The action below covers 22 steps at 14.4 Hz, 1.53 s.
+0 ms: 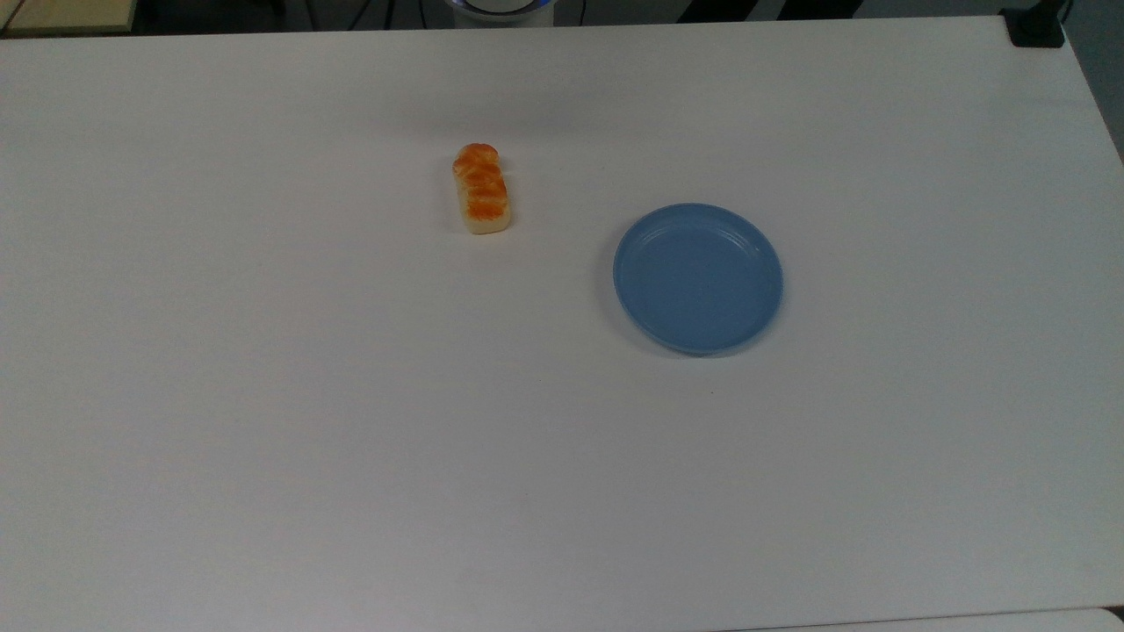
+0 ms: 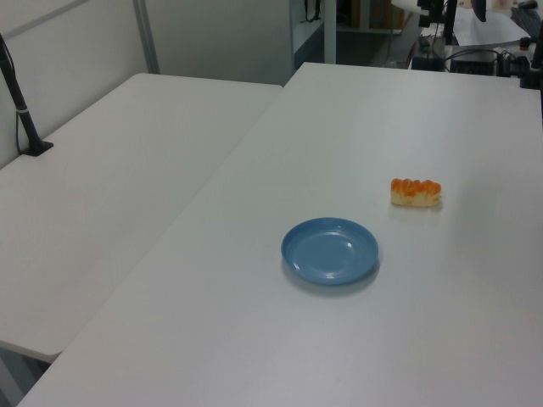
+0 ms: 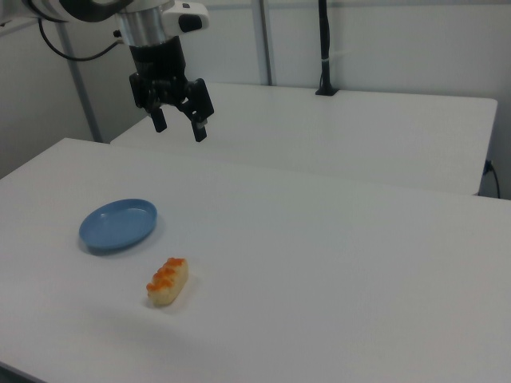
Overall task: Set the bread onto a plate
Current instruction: 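Move the open gripper down over the orange-glazed bread roll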
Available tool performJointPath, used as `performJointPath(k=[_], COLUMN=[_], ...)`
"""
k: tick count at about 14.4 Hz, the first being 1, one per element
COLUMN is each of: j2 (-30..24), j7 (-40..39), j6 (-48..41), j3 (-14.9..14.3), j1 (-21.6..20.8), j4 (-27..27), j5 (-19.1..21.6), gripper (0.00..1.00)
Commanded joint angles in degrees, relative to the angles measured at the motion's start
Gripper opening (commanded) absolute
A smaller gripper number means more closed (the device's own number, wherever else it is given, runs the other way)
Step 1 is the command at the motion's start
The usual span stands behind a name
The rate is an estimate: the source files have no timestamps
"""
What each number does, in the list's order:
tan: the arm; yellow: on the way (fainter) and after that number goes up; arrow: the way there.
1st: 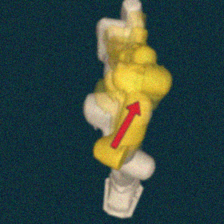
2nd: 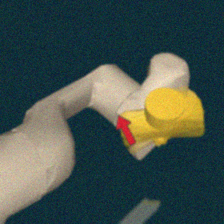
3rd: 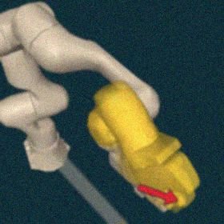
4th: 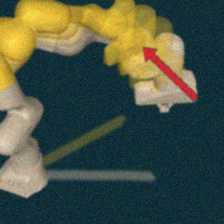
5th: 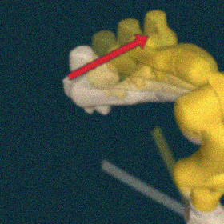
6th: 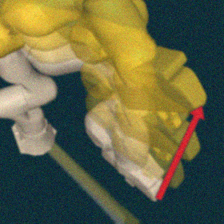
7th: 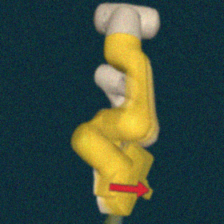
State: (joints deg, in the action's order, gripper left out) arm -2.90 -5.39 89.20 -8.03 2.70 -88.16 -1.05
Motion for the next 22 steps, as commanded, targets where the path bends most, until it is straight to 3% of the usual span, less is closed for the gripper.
performJointPath(k=[1, 9, 12, 17, 19, 22], j2=[-1.0, -1.1, -2.3, -6.4, -6.4, -6.3], j7=[-0.5, -0.5, -1.5, -5.6, -5.6, -5.2], j6=[1.9, 1.2, 1.7, 8.6, 11.5, 18.1], j3=[0.0, 0.1, 0.5, 2.3, 3.2, 6.3], j1=[-0.2, -0.4, -0.1, -0.5, -0.6, -0.6], j4=[-1.7, -2.2, -4.7, -16.9, -19.5, -26.9], j5=[-0.1, 0.0, 0.3, 0.6, 0.7, 0.7], gripper=[1.0, 1.0, 1.0, 1.0, 1.0, 1.0])
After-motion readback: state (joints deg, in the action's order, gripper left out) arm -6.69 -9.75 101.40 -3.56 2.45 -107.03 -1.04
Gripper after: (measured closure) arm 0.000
